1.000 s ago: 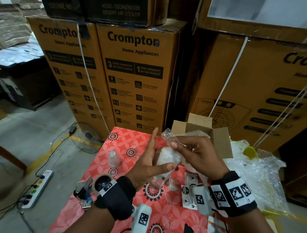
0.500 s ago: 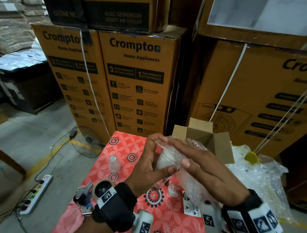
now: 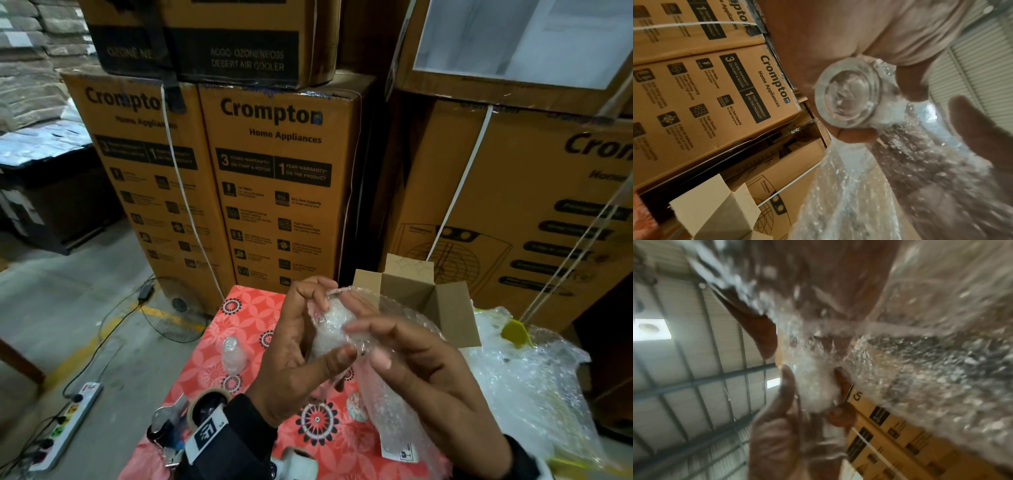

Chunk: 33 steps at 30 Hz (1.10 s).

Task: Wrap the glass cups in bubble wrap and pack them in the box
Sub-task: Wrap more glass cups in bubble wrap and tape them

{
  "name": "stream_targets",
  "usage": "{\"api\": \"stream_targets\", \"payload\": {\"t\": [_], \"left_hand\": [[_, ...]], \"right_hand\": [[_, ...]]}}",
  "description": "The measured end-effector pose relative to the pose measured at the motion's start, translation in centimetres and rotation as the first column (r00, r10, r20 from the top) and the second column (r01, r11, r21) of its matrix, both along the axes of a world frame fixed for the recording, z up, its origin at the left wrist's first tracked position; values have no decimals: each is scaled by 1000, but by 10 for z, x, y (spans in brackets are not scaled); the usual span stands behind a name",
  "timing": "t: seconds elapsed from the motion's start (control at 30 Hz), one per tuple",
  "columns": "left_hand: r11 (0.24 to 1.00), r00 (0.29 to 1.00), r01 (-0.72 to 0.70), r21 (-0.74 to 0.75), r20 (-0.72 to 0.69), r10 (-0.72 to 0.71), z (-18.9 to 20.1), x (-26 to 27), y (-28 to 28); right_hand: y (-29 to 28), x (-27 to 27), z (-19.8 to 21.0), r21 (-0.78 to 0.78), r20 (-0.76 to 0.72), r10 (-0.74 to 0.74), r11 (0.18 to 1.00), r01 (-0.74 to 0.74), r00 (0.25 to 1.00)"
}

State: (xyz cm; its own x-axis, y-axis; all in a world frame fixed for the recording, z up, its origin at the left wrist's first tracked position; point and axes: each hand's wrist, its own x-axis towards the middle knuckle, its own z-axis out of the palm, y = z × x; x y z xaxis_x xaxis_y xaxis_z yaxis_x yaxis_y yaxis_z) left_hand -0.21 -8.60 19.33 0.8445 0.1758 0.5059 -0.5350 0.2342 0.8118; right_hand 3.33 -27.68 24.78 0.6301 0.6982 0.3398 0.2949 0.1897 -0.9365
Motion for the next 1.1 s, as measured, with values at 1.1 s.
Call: {"api": "stream_targets", "payload": {"t": [1.1], "left_hand": [[995,998,-1,-98,-56,-4,19,-2,-11]], "right_hand": [[14,3,-16,131,488,-357,932,338,796]]}}
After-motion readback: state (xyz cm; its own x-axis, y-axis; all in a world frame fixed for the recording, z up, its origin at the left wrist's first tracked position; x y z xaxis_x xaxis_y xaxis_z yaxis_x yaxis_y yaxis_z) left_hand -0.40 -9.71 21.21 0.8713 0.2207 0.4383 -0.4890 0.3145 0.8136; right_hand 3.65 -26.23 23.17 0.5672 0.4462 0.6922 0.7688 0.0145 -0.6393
